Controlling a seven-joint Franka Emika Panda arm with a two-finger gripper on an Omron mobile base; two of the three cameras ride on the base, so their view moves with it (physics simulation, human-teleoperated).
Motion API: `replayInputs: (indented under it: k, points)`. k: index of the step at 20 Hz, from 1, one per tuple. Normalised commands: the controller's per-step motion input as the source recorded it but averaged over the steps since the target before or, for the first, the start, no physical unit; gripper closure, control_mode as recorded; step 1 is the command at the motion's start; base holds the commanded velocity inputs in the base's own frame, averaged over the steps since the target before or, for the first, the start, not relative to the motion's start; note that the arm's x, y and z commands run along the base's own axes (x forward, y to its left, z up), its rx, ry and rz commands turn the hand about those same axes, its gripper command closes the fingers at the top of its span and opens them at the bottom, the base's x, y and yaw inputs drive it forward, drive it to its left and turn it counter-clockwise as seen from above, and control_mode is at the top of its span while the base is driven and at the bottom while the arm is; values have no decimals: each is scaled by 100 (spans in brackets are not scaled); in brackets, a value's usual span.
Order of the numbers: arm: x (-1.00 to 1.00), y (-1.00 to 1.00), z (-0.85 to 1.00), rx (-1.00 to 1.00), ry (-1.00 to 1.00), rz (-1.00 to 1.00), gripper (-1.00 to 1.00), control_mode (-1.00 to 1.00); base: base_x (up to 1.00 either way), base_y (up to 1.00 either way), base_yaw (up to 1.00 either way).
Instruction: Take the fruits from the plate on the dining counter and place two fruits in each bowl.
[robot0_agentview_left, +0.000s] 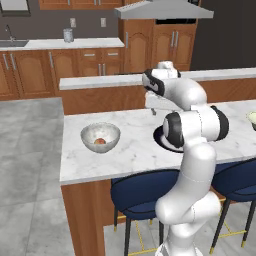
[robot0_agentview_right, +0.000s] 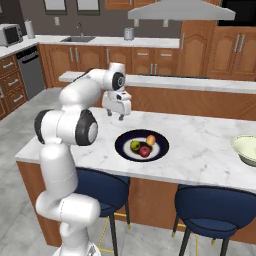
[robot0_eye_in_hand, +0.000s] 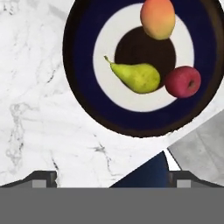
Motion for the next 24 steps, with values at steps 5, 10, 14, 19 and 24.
replayInputs:
  k: [5, 10, 14, 19, 24]
  points:
    - [13, -49, -29, 5, 3, -3, -100, -100, 0, 0, 0]
    - [3, -55, -57, 0, 12, 9, -100, -100, 0, 0, 0]
    - [0, -38, -44, -6, 0, 28, -100, -100, 0, 0, 0]
    - [0, -17, -43, 0, -1, 35, -100, -100, 0, 0, 0]
    - [5, 0, -16, 7, -1, 33, -100, -100, 0, 0, 0]
